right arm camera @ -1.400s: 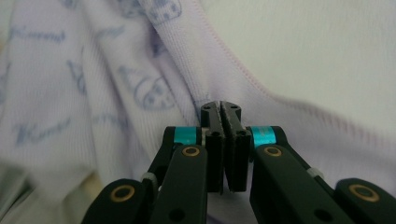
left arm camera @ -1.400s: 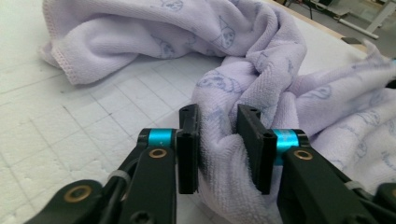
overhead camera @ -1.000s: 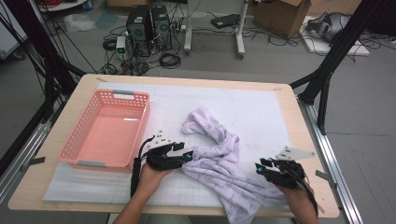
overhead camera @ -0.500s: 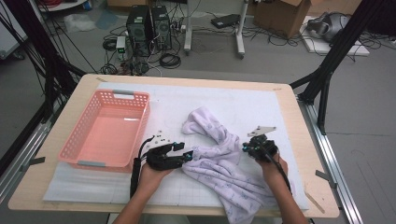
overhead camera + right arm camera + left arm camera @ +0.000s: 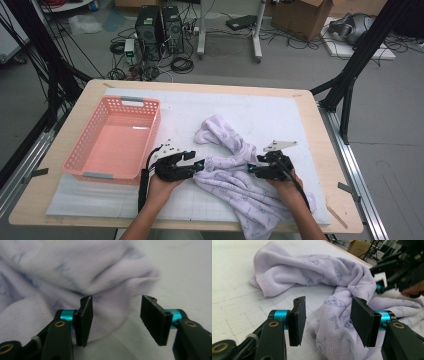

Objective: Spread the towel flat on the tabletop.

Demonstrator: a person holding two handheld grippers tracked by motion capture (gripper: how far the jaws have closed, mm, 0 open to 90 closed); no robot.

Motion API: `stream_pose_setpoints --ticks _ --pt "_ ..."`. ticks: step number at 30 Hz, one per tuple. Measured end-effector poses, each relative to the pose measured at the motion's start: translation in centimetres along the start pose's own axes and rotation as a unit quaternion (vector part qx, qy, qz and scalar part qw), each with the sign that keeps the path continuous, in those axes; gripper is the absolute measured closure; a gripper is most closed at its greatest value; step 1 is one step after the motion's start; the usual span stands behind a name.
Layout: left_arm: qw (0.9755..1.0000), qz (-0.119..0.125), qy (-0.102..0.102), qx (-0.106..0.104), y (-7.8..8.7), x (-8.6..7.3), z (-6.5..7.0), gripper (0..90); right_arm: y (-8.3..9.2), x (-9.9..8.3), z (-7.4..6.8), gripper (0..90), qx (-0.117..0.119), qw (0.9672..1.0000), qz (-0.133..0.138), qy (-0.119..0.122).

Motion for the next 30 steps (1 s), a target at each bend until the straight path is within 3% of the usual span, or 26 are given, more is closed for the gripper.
stream_pose_setpoints --ticks 1,2,3,4,6,9,11,13,17,19,21,26,28,30 --pt "1.0000 0.001 0.001 -0.001 0.0 0.0 0.0 46.3 -0.1 0.0 -0.4 55.0 -0.023 0.9996 0.005 0.012" --pt "1.0000 0.002 0.003 0.001 0.1 0.0 -0.1 46.3 0.0 0.0 -0.6 75.1 -0.018 0.9998 0.002 0.008" --pt "1.0000 0.003 0.004 0.000 0.1 0.0 -0.1 46.3 0.2 0.1 -0.6 84.4 -0.015 0.9999 -0.005 0.007" --pt "1.0000 0.005 0.006 0.002 0.2 0.0 -0.1 46.4 0.4 0.2 -0.4 85.0 -0.025 0.9995 -0.017 0.011" --pt "1.0000 0.007 0.007 0.001 0.3 0.0 -0.2 47.6 0.8 0.4 0.3 85.5 -0.080 0.9956 -0.035 0.035" --pt "0.9999 0.009 0.009 0.000 0.3 0.0 -0.2 49.4 2.0 0.5 2.9 85.4 -0.138 0.9902 -0.022 0.002" --pt "0.9999 0.011 0.006 -0.002 0.3 0.0 -0.2 49.9 3.0 0.3 4.7 85.3 -0.174 0.9844 -0.007 -0.027" --pt "0.9999 0.012 0.005 -0.005 0.2 0.0 -0.2 51.1 4.1 0.1 6.8 85.2 -0.226 0.9729 0.000 -0.048" --pt "0.9999 -0.001 -0.006 -0.008 0.0 -0.1 0.0 53.2 5.5 -0.4 9.7 82.1 -0.283 0.9547 0.010 -0.093" --pt "0.9999 0.000 -0.012 -0.008 -0.2 -0.2 0.0 53.8 5.5 -0.7 10.5 76.4 -0.264 0.9579 0.012 -0.112" --pt "0.9999 -0.001 -0.014 -0.008 -0.4 -0.1 0.0 55.5 5.9 -1.2 10.4 67.4 -0.249 0.9613 0.024 -0.116" --pt "0.9994 -0.007 -0.034 -0.005 -1.7 0.6 0.1 57.2 7.7 -2.3 8.7 59.3 -0.199 0.9718 0.072 -0.105" --pt "0.9995 0.002 -0.032 0.000 -2.5 0.9 0.1 57.6 8.2 -3.0 7.9 57.9 -0.182 0.9751 0.081 -0.097" --pt "0.9995 -0.013 -0.026 0.013 -3.4 1.2 0.1 59.5 8.5 -3.8 7.2 56.6 -0.172 0.9768 0.089 -0.093"
Point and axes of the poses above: each handheld gripper's, and its own axes: y roughly backward along the jaws, x roughly out of its top, z roughly to its right, the point moved 4 cm from there along -y, roughly forward along the jaws, and after that the axes turned 6 degrees about -z, right-handed, at the moved point
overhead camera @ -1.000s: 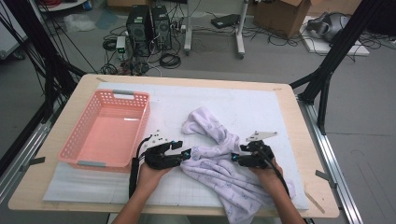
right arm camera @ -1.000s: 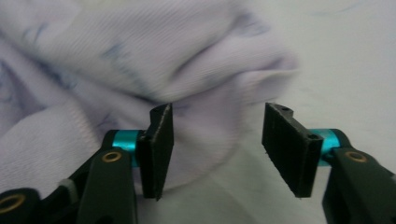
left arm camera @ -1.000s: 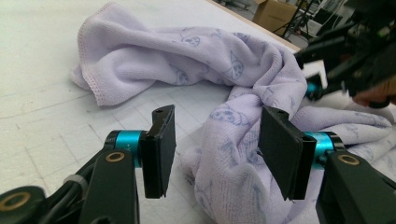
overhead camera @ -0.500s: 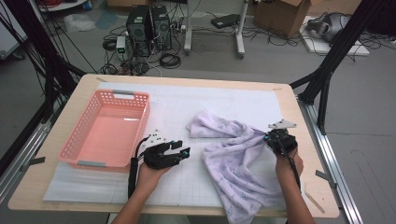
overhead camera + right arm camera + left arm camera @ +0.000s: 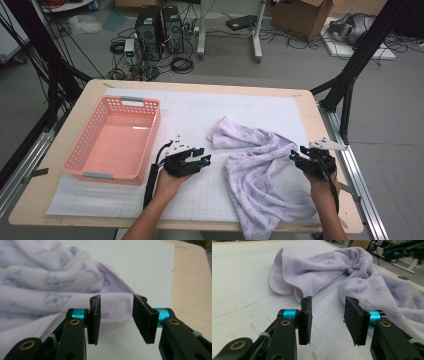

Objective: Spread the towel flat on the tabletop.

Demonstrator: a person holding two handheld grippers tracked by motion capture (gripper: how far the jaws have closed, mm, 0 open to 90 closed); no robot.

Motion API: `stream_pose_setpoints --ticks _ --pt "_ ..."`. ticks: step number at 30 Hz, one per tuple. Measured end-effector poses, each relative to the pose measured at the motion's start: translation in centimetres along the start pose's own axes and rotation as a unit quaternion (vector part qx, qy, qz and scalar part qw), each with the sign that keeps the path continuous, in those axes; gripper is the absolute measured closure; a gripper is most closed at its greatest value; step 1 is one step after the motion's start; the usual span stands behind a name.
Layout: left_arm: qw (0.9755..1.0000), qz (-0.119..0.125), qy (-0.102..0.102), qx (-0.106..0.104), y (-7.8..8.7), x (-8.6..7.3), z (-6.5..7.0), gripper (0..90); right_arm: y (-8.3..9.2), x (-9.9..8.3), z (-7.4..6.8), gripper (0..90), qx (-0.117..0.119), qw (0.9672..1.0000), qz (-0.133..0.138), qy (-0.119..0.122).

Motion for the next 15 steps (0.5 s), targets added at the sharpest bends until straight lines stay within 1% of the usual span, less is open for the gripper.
stream_pose_setpoints --ticks 3,5,6,8,9,10,11,12,13,15 --pt "0.9999 0.000 0.006 0.010 -1.3 1.0 0.0 63.7 0.6 -1.1 -0.6 53.9 0.019 0.9998 0.004 0.000" --pt "0.9999 -0.006 0.010 0.011 -2.4 1.6 0.0 63.8 0.6 -1.7 -0.8 53.6 0.027 0.9996 0.000 0.004" --pt "0.9997 -0.016 0.012 0.011 -3.0 1.8 0.0 63.8 0.6 -2.0 -0.9 53.1 0.029 0.9995 -0.004 0.007" --pt "0.9989 -0.042 0.009 0.018 -4.2 2.1 0.0 63.7 0.7 -2.2 -1.0 52.8 0.032 0.9994 -0.004 0.009" --pt "0.9985 -0.049 0.008 0.023 -4.8 2.2 0.1 63.4 0.8 -2.3 -1.0 52.6 0.033 0.9993 -0.004 0.014" --pt "0.9980 -0.057 0.000 0.028 -5.2 2.2 0.2 63.5 0.9 -2.3 -1.0 52.4 0.033 0.9993 -0.005 0.016" --pt "0.9967 -0.070 -0.022 0.035 -5.8 2.3 0.6 63.4 0.9 -2.4 -1.0 52.3 0.035 0.9993 -0.004 0.016" --pt "0.9957 -0.079 -0.035 0.035 -6.3 2.3 1.0 63.1 0.9 -2.5 -1.0 52.3 0.035 0.9992 -0.003 0.018" --pt "0.9951 -0.086 -0.040 0.028 -6.8 2.4 1.4 62.2 0.9 -2.5 -1.0 52.3 0.036 0.9992 -0.003 0.018" --pt "0.9943 -0.094 -0.049 0.014 -7.7 2.3 2.3 61.1 0.9 -2.6 -0.9 52.3 0.040 0.9991 -0.002 0.015"
Point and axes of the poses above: each handheld gripper's, and its own axes: y roughly backward along the jaws, x roughly out of its top, z roughly to its right, the point moved 4 cm from there along -y, roughly forward along the jaws, and after that the axes turned 6 degrees about -z, right-handed, at the moved point
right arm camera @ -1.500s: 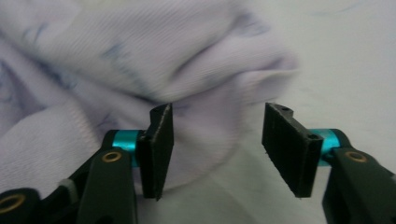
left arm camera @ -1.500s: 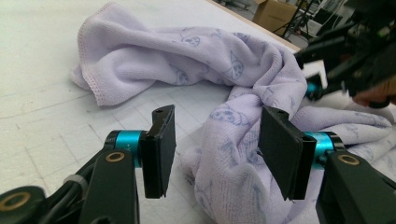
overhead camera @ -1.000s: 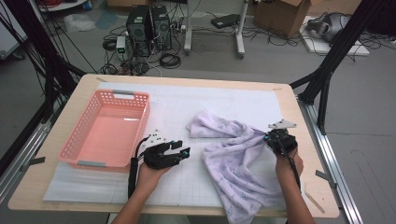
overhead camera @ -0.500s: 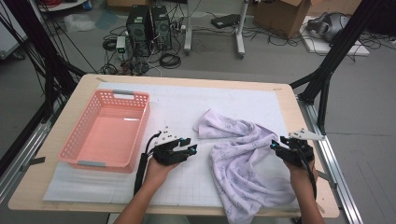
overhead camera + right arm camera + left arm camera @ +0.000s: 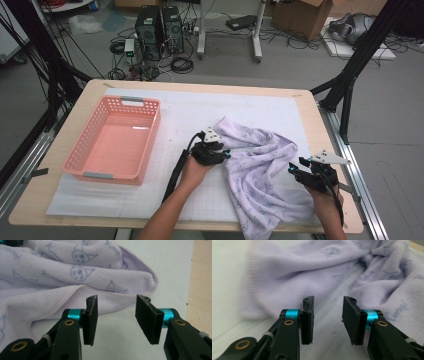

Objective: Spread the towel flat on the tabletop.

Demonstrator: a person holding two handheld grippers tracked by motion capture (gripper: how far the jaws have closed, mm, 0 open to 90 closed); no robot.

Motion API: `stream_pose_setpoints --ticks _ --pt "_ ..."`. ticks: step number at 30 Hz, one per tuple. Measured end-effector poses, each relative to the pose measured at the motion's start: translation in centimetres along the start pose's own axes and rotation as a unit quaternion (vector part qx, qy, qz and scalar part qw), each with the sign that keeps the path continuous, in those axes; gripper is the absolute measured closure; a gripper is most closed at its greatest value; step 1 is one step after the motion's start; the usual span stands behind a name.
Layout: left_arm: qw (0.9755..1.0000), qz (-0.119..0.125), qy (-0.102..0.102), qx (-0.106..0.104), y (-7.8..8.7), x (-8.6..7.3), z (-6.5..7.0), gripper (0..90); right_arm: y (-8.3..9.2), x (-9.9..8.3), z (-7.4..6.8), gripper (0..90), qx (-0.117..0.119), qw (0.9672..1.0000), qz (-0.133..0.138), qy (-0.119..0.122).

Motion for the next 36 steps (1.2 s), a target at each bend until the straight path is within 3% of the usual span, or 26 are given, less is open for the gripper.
stream_pose_setpoints --ticks 2,3,5,7,9,12,15,17,19,21,24,26,28,32,36 --pt "0.9994 -0.024 -0.026 0.000 -0.7 0.1 0.9 58.8 0.1 -0.1 0.1 52.3 0.002 1.0000 -0.002 -0.004" --pt "0.9993 -0.024 -0.026 -0.012 -0.9 0.2 1.3 57.5 0.1 -0.1 0.1 52.3 0.003 1.0000 -0.001 -0.004" --pt "0.9984 -0.023 -0.004 -0.051 -1.2 0.4 2.1 53.4 0.0 -0.3 0.1 52.8 0.005 1.0000 -0.001 -0.004" --pt "0.9964 -0.038 -0.018 -0.074 -1.8 0.4 3.5 49.7 -0.2 -0.5 0.1 52.8 0.006 1.0000 -0.005 0.000" --pt "0.9960 -0.043 -0.037 -0.069 -2.2 0.7 4.6 41.9 -0.4 -0.6 0.1 52.9 0.007 0.9999 -0.009 -0.001" --pt "0.9948 -0.046 -0.042 -0.081 -2.7 0.9 5.8 42.1 -0.4 -0.6 0.2 52.9 0.006 1.0000 -0.007 -0.002" --pt "0.9922 -0.047 -0.050 -0.104 -2.7 0.9 6.3 54.4 -0.2 -0.7 0.4 52.9 0.004 1.0000 -0.005 -0.005" --pt "0.9896 -0.050 -0.053 -0.123 -2.6 0.9 6.6 70.5 -0.2 -0.7 0.5 52.8 0.004 0.9999 -0.005 -0.008" --pt "0.9892 -0.053 -0.034 -0.132 -2.4 0.9 6.4 77.2 -0.3 -0.7 0.5 52.8 0.006 0.9999 -0.005 -0.012" --pt "0.9895 -0.045 0.001 -0.137 -2.1 0.8 5.4 80.2 -0.3 -0.8 0.4 52.9 0.006 0.9999 -0.005 -0.012" --pt "0.9946 -0.013 0.037 -0.096 -0.8 0.5 3.1 81.2 -0.2 -0.8 0.4 52.8 0.006 0.9999 -0.003 -0.011" --pt "0.9957 0.011 0.065 -0.065 0.5 0.2 1.2 81.3 -0.2 -0.8 0.4 52.9 0.005 0.9999 -0.003 -0.013" --pt "0.9961 0.025 0.079 -0.031 2.0 -0.2 -0.8 81.6 -0.3 -0.8 0.3 53.1 0.008 0.9998 -0.004 -0.016" --pt "0.9917 0.046 0.115 0.032 4.4 -1.3 -4.2 82.2 -0.7 -0.6 -0.1 54.8 0.013 0.9998 -0.009 -0.010" --pt "0.9839 0.063 0.138 0.095 6.3 -2.3 -6.7 82.3 -1.0 -0.2 -1.0 54.9 0.020 0.9998 -0.006 0.000"
Point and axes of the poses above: each handheld gripper's, and its own axes: y roughly backward along the jaws, x roughly out of its top, z roughly to its right, the point moved 4 cm from there along -y, roughly forward along the jaws, and after that the axes turned 6 degrees about -z, right-handed, at the moved point
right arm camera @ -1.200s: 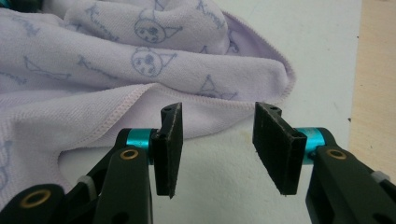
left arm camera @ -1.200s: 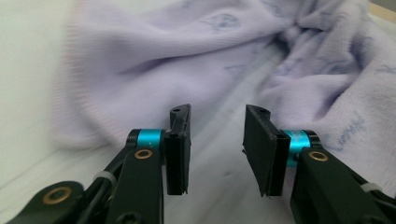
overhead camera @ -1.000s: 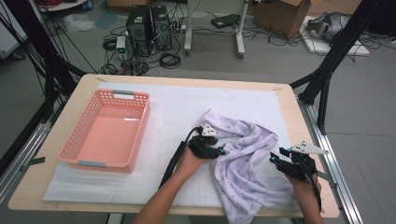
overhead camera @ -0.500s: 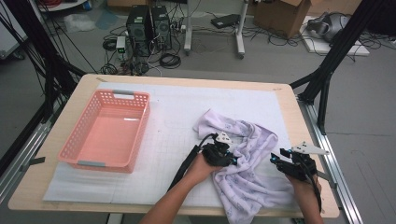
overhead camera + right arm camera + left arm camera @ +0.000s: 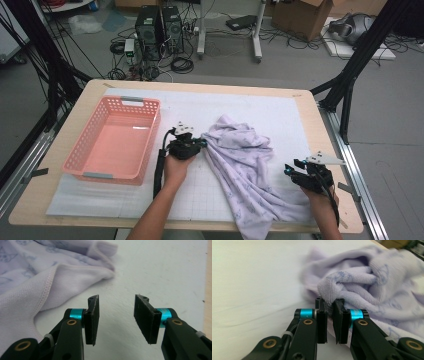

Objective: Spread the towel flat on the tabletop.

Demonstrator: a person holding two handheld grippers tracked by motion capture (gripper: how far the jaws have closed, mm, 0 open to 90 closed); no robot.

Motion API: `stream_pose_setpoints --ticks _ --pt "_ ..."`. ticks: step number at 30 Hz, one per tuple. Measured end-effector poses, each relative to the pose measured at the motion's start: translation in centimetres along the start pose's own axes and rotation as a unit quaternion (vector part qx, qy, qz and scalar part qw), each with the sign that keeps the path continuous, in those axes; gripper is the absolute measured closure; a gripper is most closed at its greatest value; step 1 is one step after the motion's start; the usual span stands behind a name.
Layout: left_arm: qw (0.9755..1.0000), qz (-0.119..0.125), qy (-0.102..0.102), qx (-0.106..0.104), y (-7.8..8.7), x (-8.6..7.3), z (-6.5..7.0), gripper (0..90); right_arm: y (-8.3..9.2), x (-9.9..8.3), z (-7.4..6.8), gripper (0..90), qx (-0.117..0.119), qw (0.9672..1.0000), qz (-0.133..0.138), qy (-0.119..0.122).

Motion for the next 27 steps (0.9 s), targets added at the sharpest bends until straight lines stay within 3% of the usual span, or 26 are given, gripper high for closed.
stream_pose_setpoints --ticks 2,5,8,10,14,17,19,20,22,24,27 --pt "0.9996 0.011 0.007 0.023 0.5 0.0 -1.1 82.4 -0.1 0.4 -0.6 54.9 0.006 0.9999 0.003 0.009" --pt "0.9998 0.016 0.005 0.010 0.6 -0.2 -1.2 80.3 -0.4 1.1 -1.8 54.8 0.019 0.9996 0.005 0.019" --pt "0.9996 0.026 0.008 -0.007 1.0 -0.1 -0.9 61.5 -0.9 1.9 -3.1 54.7 0.036 0.9987 0.005 0.036" --pt "0.9992 0.037 0.001 -0.016 1.4 0.1 -0.5 53.6 -1.4 2.5 -3.9 54.2 0.046 0.9975 0.003 0.052" --pt "0.9980 0.056 -0.016 -0.026 2.2 -0.3 0.3 47.7 -2.5 3.6 -5.5 53.4 0.093 0.9926 0.004 0.078" --pt "0.9982 0.036 -0.032 -0.037 2.5 -1.0 0.6 47.5 -3.5 4.2 -6.8 53.3 0.153 0.9842 -0.005 0.089" --pt "0.9978 0.038 -0.035 -0.043 2.6 -1.4 0.9 47.9 -4.5 4.4 -7.5 55.9 0.155 0.9823 -0.023 0.102" --pt "0.9976 0.038 -0.039 -0.044 2.6 -1.5 1.1 48.1 -5.0 4.4 -7.6 60.8 0.148 0.9822 -0.036 0.110" --pt "0.9972 0.037 -0.040 -0.052 2.6 -2.0 1.4 49.8 -6.0 4.3 -7.5 79.0 0.146 0.9803 -0.062 0.117" --pt "0.9970 0.031 -0.043 -0.056 2.6 -2.4 1.6 50.5 -6.4 4.4 -6.9 83.7 0.153 0.9798 -0.064 0.113" --pt "0.9970 0.026 -0.045 -0.058 2.5 -2.8 1.6 51.4 -6.2 4.6 -5.3 84.9 0.112 0.9867 -0.053 0.105"
Point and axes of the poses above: each handheld gripper's, and its own axes: y roughly backward along the jaws, x roughly out of its top, z roughly to its right, the point moved 4 cm from there along -y, roughly forward along the jaws, and after that the axes turned 6 degrees about -z, right-handed, at the moved point
